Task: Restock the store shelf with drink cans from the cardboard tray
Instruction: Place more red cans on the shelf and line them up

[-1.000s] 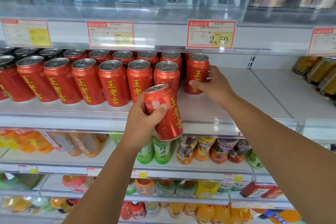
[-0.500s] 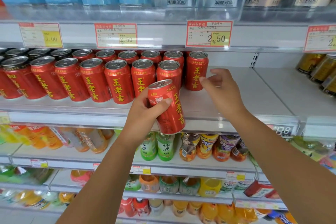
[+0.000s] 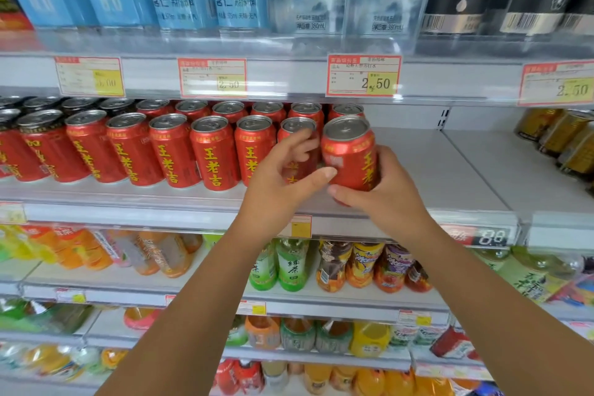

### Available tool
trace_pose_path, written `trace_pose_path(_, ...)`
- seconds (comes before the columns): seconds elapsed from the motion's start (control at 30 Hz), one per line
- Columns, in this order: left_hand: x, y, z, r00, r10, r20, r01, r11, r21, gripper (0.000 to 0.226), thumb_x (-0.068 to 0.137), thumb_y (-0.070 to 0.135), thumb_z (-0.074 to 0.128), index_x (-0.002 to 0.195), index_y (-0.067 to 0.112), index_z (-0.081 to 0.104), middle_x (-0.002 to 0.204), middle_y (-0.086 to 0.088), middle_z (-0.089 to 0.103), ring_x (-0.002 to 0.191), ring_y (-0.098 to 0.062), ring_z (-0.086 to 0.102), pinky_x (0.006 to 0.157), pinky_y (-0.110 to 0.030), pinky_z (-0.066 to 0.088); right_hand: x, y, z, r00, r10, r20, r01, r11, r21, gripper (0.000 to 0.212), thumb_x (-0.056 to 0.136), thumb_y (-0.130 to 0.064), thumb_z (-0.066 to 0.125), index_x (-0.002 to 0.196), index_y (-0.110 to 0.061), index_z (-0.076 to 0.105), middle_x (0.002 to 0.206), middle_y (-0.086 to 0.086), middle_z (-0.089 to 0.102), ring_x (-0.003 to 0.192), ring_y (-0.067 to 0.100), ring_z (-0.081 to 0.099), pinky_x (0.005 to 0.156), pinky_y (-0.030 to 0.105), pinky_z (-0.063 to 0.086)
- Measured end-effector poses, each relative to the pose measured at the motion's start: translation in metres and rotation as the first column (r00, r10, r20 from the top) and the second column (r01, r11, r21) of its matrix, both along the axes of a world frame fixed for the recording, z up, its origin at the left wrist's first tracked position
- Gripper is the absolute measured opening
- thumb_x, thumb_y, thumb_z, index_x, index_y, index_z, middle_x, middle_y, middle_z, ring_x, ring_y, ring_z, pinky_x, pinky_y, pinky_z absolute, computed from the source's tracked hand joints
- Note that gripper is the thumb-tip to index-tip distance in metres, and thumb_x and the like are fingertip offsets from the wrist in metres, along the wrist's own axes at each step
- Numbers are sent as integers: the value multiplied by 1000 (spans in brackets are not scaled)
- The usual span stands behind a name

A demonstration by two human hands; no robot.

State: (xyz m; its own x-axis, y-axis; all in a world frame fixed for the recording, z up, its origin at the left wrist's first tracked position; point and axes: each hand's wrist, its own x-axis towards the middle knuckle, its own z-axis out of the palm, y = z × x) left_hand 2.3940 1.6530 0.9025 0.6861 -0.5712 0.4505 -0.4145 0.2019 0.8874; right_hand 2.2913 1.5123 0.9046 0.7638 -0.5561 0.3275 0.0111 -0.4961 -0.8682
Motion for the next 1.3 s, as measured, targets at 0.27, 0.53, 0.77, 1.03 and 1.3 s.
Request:
trace_pose_path(0.27,23,13,-68,729,220,648,-460,859,225,47,70,60,72,106,29,73,102,14,71,100,-8,58,93,-35,43,27,-21,-6,965,-183,-185,159,978,-138,82,62,-39,88,125,-16,42,105,-9,53,91,10,53,77,25,41)
trace_pose_path(0.53,28,8,-81,631,227,742,-502,848,168,43,72,63,64,100,31,70,93,17,68,89,-10,52,86,-24,28,23,-26,-3,970,-57,-237,51,998,-34,95,68,-27,86,138,-22,22,109,-11,53,94,5,57,80,18,42)
trace_pose_path(0.77,28,8,-83,644,227,731,-498,849,175,41,73,63,65,99,31,70,91,16,67,87,-11,52,86,-27,30,23,-29,-11,961,-118,-248,87,987,-132,78,70,-31,85,131,-19,36,119,0,57,101,15,59,82,26,44)
trace_pose_path(1.03,28,8,-82,644,220,732,-481,861,164,38,74,61,67,98,31,69,90,18,65,86,-12,52,86,-24,26,32,-18,-20,950,-238,-204,188,954,-235,80,69,-49,81,128,-21,35,123,-1,60,99,20,65,85,36,51)
trace_pose_path(1.3,9,3,-75,620,249,744,-525,836,158,35,74,47,70,104,29,69,110,14,66,103,-17,55,92,-27,28,3,-21,-21,975,-221,32,223,971,-87,71,80,-38,76,138,-23,38,121,-3,57,109,9,56,98,30,47)
